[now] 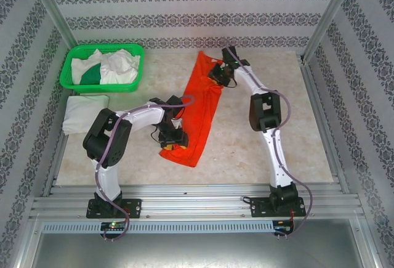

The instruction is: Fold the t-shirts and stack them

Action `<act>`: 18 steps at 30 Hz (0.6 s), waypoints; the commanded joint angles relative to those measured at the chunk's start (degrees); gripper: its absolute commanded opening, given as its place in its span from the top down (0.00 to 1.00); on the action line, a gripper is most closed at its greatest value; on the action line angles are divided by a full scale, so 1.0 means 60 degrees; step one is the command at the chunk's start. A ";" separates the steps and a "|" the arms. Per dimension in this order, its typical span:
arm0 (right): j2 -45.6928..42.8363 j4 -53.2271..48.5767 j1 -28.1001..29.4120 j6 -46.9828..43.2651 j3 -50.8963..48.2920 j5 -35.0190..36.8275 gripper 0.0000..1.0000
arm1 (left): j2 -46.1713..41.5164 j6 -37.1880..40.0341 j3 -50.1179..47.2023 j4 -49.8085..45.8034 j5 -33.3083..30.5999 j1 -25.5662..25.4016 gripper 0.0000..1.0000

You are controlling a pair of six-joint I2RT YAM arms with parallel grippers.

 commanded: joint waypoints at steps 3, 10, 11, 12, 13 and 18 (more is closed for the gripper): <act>0.0955 0.0000 0.0514 0.0588 0.1016 -0.1036 0.69 | 0.0667 0.0597 0.0041 0.0043 0.0762 -0.0595 0.42; 0.0600 0.0784 0.0675 0.0332 0.1192 -0.0958 0.66 | -0.0257 0.0236 -0.0809 0.0805 0.0455 -0.0662 0.40; 0.0481 0.0759 0.0640 0.0197 0.1193 -0.0859 0.65 | -0.0348 0.0271 -0.0858 0.0803 0.0365 -0.0662 0.38; 0.0308 0.0675 0.0585 -0.0017 0.1189 -0.0722 0.64 | -0.0462 0.0297 -0.0883 0.0817 0.0244 -0.0662 0.35; 0.0105 0.0561 0.0547 -0.0276 0.1144 -0.0604 0.61 | -0.0597 0.0298 -0.0920 0.0835 0.0004 -0.0662 0.33; -0.1666 0.0717 0.0430 -0.1827 -0.0519 0.0131 0.41 | -0.1538 0.0144 -0.1168 0.1207 -0.1033 -0.0611 0.11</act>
